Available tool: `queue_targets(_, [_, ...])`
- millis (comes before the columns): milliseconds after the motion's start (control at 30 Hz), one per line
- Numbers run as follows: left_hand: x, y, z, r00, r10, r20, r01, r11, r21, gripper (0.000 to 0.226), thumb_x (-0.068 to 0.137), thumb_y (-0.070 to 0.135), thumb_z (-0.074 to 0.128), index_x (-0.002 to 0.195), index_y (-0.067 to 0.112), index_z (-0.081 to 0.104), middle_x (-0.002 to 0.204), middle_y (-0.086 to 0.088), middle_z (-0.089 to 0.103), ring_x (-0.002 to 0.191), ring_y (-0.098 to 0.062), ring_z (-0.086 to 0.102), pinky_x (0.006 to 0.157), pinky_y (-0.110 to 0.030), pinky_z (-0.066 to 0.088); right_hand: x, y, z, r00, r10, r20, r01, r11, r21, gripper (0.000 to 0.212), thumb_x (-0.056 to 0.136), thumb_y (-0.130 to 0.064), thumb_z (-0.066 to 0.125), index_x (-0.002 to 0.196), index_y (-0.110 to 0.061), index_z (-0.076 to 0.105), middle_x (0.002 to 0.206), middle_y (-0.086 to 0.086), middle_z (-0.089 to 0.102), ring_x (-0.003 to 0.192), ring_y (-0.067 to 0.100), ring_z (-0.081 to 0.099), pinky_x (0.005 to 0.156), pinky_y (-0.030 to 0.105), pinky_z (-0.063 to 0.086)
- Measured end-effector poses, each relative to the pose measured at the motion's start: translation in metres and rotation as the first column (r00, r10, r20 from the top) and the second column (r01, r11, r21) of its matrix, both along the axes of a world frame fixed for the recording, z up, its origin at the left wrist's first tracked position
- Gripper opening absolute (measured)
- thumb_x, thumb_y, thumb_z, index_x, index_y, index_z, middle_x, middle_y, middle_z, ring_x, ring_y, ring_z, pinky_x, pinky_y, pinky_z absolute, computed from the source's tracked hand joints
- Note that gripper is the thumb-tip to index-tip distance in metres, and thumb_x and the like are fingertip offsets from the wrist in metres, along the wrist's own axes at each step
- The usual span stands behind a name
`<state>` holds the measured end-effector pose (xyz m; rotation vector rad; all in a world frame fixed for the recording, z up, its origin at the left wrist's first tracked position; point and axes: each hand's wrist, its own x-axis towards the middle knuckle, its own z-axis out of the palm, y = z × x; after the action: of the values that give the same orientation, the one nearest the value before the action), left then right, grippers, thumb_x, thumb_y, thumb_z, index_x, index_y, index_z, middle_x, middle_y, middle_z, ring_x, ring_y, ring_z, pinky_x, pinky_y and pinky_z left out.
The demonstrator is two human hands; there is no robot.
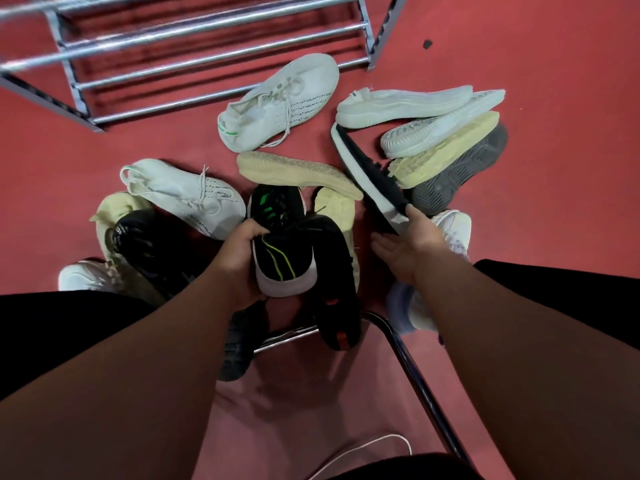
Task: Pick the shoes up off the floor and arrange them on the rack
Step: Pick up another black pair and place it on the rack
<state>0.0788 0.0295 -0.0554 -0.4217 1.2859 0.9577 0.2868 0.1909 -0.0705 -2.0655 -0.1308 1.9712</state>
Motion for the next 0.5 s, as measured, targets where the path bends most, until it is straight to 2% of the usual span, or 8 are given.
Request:
queue_targets(67, [0.002,-0.001,0.000,1.000,0.001,0.010,-0.001,1.000,-0.018,0.038,0.090,0.023,0.046,0.081,0.008,0.079,0.084,-0.010,0.076,0.070,-0.022,0.074,0.072,-0.033,0.053,-0.003,-0.010,0.001,0.997,-0.064,0.033,0.062,0.995,0.078,0.045,0.105,-0.037,0.052,0.144,-0.017,0.049,0.133,0.016,0.054,0.124,0.033,0.058,0.102,0.042,0.048])
queue_targets(133, [0.002,-0.001,0.004,0.998,-0.058,0.008,0.058,0.997,-0.041,0.035,0.087,0.022,0.048,0.099,0.004,0.075,0.094,-0.012,0.075,0.079,-0.026,0.073,0.077,-0.033,0.054,-0.007,-0.014,0.004,0.985,-0.104,0.137,0.076,0.978,0.196,0.015,0.101,-0.025,0.056,0.115,-0.021,0.062,0.109,0.009,0.063,0.096,0.026,0.066,0.084,0.037,0.052])
queue_targets(167, [0.001,0.000,0.006,0.995,-0.103,0.003,0.103,0.993,-0.054,0.037,0.085,0.021,0.049,0.109,0.004,0.073,0.098,-0.014,0.073,0.084,-0.027,0.072,0.078,-0.034,0.055,-0.010,-0.012,0.008,0.976,-0.121,0.182,0.072,0.964,0.256,0.003,0.098,-0.018,0.059,0.098,-0.021,0.061,0.094,0.008,0.064,0.078,0.022,0.065,0.071,0.033,0.051])
queue_targets(233, [-0.007,0.002,0.009,0.986,-0.165,-0.022,0.162,0.981,-0.107,0.037,0.083,0.019,0.051,0.110,0.003,0.071,0.096,-0.015,0.073,0.082,-0.028,0.072,0.073,-0.033,0.058,-0.016,-0.003,0.019,0.950,-0.144,0.276,0.036,0.931,0.363,0.020,0.094,-0.009,0.064,0.080,-0.018,0.053,0.070,0.006,0.060,0.049,0.017,0.057,0.050,0.024,0.045])
queue_targets(300, [-0.019,0.003,0.015,0.977,-0.203,-0.068,0.192,0.971,-0.142,0.030,0.084,0.019,0.055,0.105,0.003,0.069,0.090,-0.014,0.074,0.079,-0.027,0.072,0.071,-0.032,0.057,-0.018,0.007,0.031,0.919,-0.126,0.372,-0.051,0.902,0.429,0.032,0.092,-0.008,0.068,0.073,-0.019,0.044,0.053,0.001,0.053,0.032,0.010,0.047,0.036,0.018,0.037])
queue_targets(333, [-0.025,0.003,0.017,0.973,-0.211,-0.089,0.198,0.970,-0.142,0.031,0.086,0.022,0.057,0.109,0.004,0.067,0.091,-0.013,0.074,0.082,-0.026,0.073,0.075,-0.033,0.056,-0.017,0.011,0.037,0.900,-0.090,0.426,-0.124,0.885,0.449,0.036,0.091,-0.009,0.069,0.072,-0.020,0.040,0.054,0.000,0.049,0.033,0.011,0.044,0.035,0.019,0.036])
queue_targets(400, [-0.034,0.000,0.026,0.973,-0.195,-0.125,0.175,0.973,-0.152,0.033,0.095,0.028,0.056,0.116,0.005,0.067,0.098,-0.012,0.077,0.088,-0.026,0.074,0.080,-0.035,0.055,-0.012,0.017,0.044,0.837,0.008,0.547,-0.313,0.828,0.466,0.041,0.088,-0.011,0.069,0.070,-0.021,0.034,0.063,-0.002,0.043,0.047,0.014,0.040,0.049,0.027,0.040])
queue_targets(500, [-0.038,-0.007,0.037,0.970,-0.172,-0.171,0.147,0.978,-0.151,0.034,0.097,0.030,0.057,0.118,0.007,0.070,0.103,-0.012,0.078,0.087,-0.026,0.077,0.072,-0.035,0.057,-0.009,0.024,0.056,0.769,0.068,0.636,-0.457,0.754,0.472,0.037,0.084,-0.010,0.064,0.070,-0.022,0.032,0.066,-0.004,0.040,0.056,0.018,0.036,0.059,0.028,0.039])
